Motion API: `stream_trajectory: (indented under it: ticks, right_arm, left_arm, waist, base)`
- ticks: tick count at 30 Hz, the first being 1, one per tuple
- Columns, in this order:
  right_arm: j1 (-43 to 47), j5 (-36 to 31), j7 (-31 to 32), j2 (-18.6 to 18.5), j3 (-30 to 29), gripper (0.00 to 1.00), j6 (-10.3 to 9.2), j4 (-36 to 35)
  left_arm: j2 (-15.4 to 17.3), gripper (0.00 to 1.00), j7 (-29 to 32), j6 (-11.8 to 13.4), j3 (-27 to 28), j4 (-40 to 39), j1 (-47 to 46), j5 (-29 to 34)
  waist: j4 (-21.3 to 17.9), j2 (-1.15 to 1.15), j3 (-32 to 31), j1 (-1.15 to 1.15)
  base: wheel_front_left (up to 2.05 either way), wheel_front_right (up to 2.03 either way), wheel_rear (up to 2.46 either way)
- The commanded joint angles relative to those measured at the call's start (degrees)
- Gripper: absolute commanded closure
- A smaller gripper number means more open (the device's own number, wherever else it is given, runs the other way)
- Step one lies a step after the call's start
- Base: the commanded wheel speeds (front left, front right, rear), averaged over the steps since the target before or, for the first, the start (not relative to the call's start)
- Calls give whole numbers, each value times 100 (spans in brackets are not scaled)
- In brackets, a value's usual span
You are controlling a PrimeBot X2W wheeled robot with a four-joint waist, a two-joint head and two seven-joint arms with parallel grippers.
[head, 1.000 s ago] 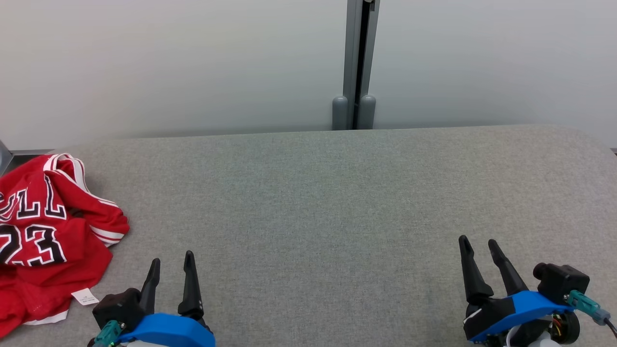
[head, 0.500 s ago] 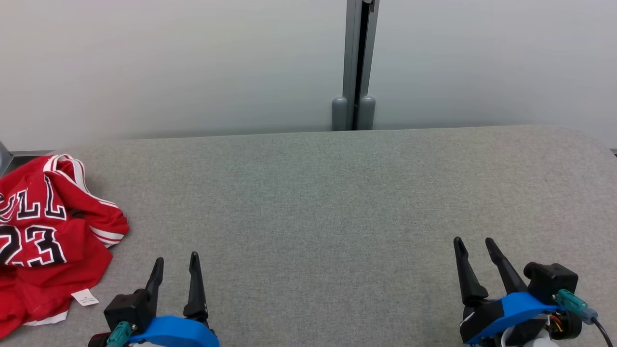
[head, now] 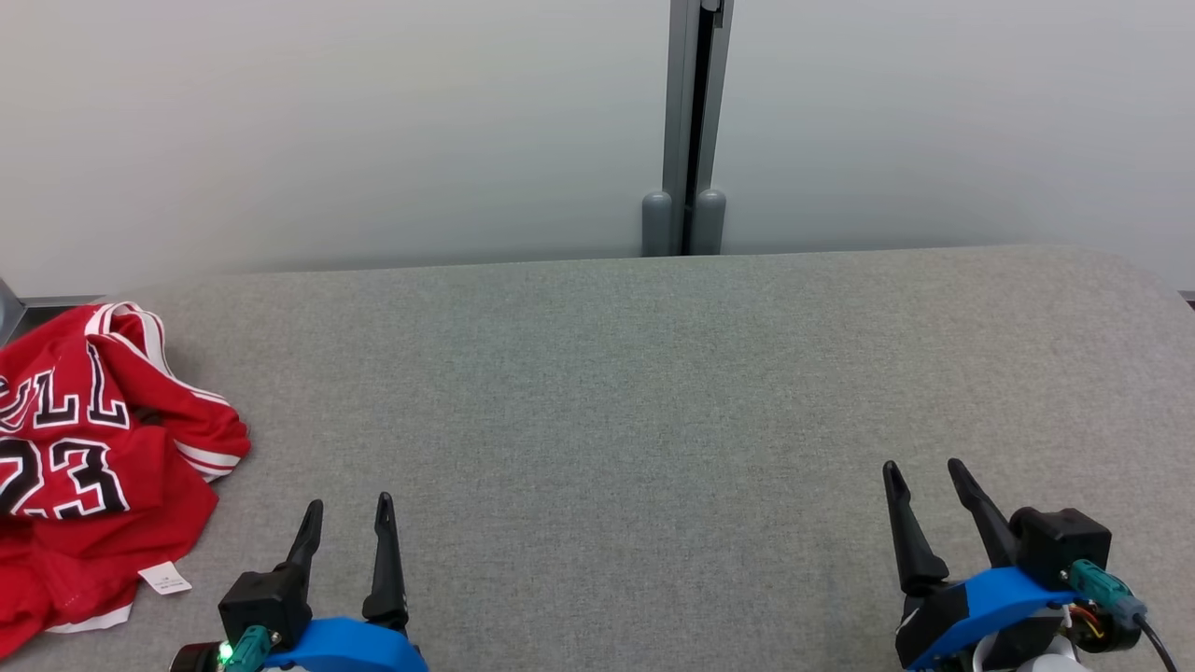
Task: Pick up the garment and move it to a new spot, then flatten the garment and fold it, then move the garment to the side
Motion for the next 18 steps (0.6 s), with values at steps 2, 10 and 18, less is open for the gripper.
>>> stream_trajectory:
  ticks: [2, 10, 18]
  right_arm:
    - [-64, -29, -13, -36, 5, 0, 15, -5]
    - [-55, 40, -3, -36, 28, 0, 14, -11]
    - [15, 56, -37, -34, -63, 0, 14, -3]
  left_arm:
    - [31, 0, -22, 24, 11, -19, 16, -9]
    - [46, 0, 12, 41, 9, -70, 43, -91]
    - [79, 0, 10, 70, -31, -74, -6, -74]
  waist:
    - [-2, 0, -3, 0]
    - [-9, 0, 4, 0]
    - [125, 0, 0, 0]
  base:
    - [0, 0, 0]
    - [0, 0, 0]
    - [0, 0, 0]
